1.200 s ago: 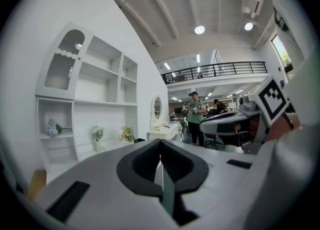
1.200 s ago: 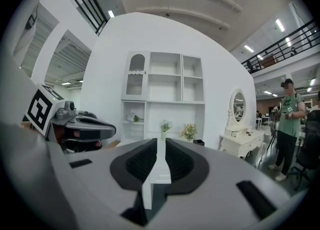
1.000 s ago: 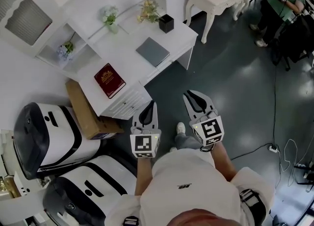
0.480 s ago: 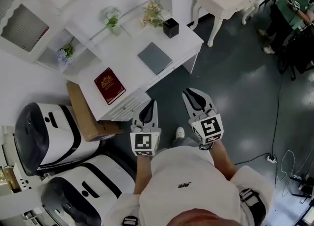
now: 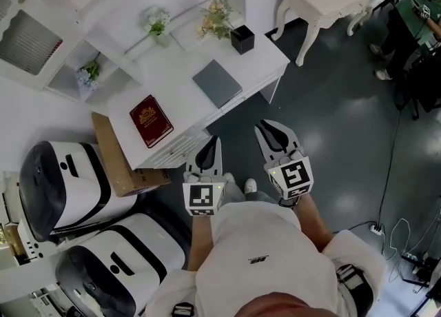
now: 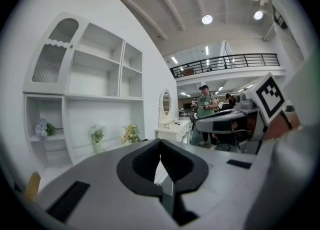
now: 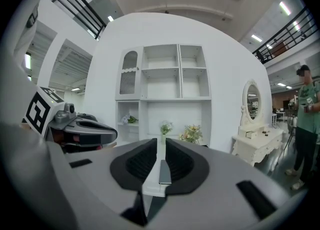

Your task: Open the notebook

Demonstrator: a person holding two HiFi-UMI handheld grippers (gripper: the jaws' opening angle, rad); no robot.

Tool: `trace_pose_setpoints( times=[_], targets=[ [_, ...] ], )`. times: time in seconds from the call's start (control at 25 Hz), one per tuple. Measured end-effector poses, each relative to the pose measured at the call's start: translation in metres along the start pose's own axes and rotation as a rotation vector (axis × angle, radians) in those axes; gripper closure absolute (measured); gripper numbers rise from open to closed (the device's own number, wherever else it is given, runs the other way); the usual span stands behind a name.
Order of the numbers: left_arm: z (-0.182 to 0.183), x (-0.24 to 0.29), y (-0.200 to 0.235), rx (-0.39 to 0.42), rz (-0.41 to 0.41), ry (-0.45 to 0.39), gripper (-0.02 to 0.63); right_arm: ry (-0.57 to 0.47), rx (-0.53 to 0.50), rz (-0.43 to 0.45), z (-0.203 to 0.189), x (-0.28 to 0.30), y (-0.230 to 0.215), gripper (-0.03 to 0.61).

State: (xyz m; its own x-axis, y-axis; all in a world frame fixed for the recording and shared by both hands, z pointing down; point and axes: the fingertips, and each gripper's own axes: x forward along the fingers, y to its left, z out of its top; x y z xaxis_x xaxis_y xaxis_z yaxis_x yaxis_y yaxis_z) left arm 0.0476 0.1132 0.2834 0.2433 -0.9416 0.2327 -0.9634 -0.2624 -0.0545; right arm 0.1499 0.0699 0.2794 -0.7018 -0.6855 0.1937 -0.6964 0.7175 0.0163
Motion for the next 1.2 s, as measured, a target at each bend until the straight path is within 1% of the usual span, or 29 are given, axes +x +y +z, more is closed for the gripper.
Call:
trace_pose_setpoints(
  times=[0.52,0.8,1.2],
  targets=[
    [-0.01,0.044,0.022,-0.005,-0.008,0.009,0.614,0.021,0.011,-0.014,-0.013,0.039,-0.025,0.541],
    [-0.012,0.078,0.037,-0.018,-0.031,0.016,0.614,0.044,0.011,-0.025,-0.017,0.071,-0.041,0.541],
    [-0.028,0.127,0.063,-0.033,-0.067,0.046,0.614,0.088,0.021,-0.028,-0.032,0.123,-0.059,0.541]
  ],
)
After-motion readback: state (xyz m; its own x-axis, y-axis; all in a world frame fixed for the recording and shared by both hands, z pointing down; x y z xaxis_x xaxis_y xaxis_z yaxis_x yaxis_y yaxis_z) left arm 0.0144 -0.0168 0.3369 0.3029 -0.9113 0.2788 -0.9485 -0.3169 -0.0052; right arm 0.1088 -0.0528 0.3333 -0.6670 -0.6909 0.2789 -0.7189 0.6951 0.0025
